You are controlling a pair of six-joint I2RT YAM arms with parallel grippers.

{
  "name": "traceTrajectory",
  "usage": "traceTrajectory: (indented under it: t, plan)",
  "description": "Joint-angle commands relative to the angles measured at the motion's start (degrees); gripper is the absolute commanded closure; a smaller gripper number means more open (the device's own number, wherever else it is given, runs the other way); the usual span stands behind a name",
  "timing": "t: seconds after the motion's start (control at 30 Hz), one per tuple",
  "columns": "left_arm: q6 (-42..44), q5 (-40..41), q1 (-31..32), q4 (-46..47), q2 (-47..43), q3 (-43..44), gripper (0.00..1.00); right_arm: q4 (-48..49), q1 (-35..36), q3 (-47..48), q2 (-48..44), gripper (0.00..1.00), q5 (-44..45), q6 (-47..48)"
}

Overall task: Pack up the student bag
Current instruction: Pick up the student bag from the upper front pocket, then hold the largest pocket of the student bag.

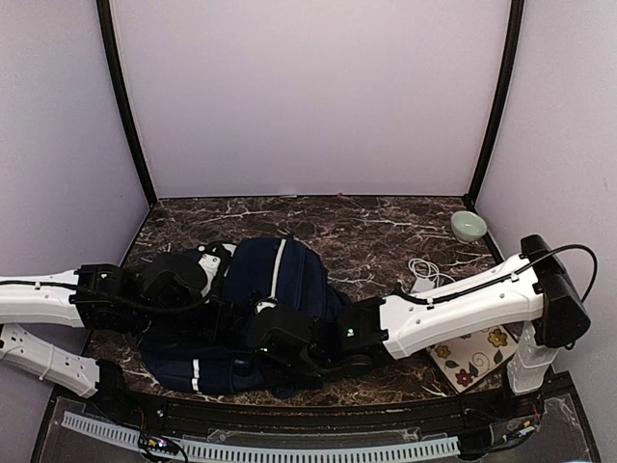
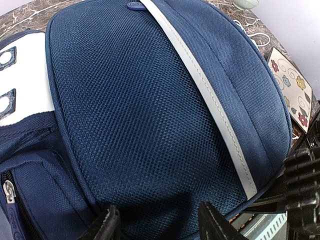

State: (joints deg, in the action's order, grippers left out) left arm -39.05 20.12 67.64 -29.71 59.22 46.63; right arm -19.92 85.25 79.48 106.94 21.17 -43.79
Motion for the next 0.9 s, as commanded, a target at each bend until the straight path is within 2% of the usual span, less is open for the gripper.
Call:
traceTrajectory:
  t: [0.0,0.1,0.3,0.53,0.67,0.77,0.87]
  plan:
    - [2.0,1.9,-0.8,0.0,0.6,-2.1,0.44,-1.2,-0.6,1.9,0.5,0.64,10.2,-2.3]
    - [4.0,1.2,-0.8,2.0,0.9,-2.4,0.42,-2.1,-1.2,4.0,1.6,0.66,12.7,-2.0]
    - [10.1,-2.9,-0.8,8.9,1.0,-4.4,0.38,0.2,-3.4,4.0,2.1,0.75,13.2,-1.2]
    - [11.3,-4.2,-0.8,9.7,0.5,-4.9,0.39,2.5,-5.6,-1.2,-0.8,0.99,10.4,-1.8]
    - [14.0,-3.8,-0.8,9.3,-2.1,-5.1,0.41,1.9,-6.2,-5.2,-5.7,1.0,8.2,-0.8]
    - [18.6,-6.2,-0.3,12.0,-2.7,-6.2,0.41,3.1,-7.4,-8.1,-8.4,1.0,1.2,1.7]
    - [26.5,-4.7,3.7,14.5,-1.0,-6.4,0.35,2.5,-8.4,-8.6,-9.3,1.0,-5.6,3.8]
